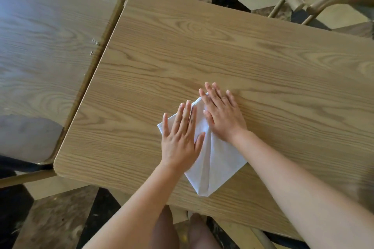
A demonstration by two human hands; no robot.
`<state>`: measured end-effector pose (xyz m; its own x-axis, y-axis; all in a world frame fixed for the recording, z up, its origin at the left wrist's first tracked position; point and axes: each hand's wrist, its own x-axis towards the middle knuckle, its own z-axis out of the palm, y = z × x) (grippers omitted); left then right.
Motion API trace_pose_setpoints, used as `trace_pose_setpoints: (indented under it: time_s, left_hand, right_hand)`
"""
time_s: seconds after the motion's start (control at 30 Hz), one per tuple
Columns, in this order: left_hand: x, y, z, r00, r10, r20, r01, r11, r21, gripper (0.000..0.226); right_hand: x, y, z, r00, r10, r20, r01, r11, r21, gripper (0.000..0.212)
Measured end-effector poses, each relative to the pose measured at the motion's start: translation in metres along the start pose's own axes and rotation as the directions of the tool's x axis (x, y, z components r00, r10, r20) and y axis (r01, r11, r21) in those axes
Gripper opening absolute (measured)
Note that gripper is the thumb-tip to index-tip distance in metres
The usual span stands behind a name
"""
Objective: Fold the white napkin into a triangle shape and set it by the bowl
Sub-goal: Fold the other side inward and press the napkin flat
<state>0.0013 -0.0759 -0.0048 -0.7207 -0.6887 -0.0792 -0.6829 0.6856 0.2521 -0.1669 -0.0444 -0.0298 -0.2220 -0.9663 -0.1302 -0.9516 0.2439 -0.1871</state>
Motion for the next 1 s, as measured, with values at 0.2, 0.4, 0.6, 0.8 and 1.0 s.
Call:
trace_pose_setpoints:
  time_s: [0.2,0.4,0.6,0.8,1.0]
  left_hand:
    - [-0.003,-0.034,0.010,0.998,-0.056,0.027,0.055,0.997,0.048,0.069]
    - [-0.009,-0.039,-0.001,0.991,-0.097,0.094,0.090,0.993,0.071,0.077]
    - [0.026,-0.024,-0.024,0.993,-0.094,-0.066,0.090,0.994,-0.061,0.036]
    - [0.056,-0.021,-0.027,0.990,-0.129,0.061,0.136,0.982,-0.129,0.023]
    - [0.064,-0.026,-0.034,0.962,-0.181,0.203,0.226,0.948,-0.224,0.013]
  right_hand:
    - [-0.001,-0.001,-0.001,1.000,-0.013,-0.005,0.013,1.000,-0.003,0.057]
    - [-0.002,-0.004,-0.013,1.000,0.002,-0.016,-0.002,0.999,0.035,0.061]
    - [-0.044,0.003,-0.024,0.815,0.472,-0.337,-0.362,0.868,0.340,0.043]
    - [-0.062,0.006,-0.029,0.835,0.544,-0.084,-0.489,0.804,0.338,0.033]
    - [-0.051,0.007,-0.039,0.824,0.564,0.056,-0.543,0.758,0.360,0.017]
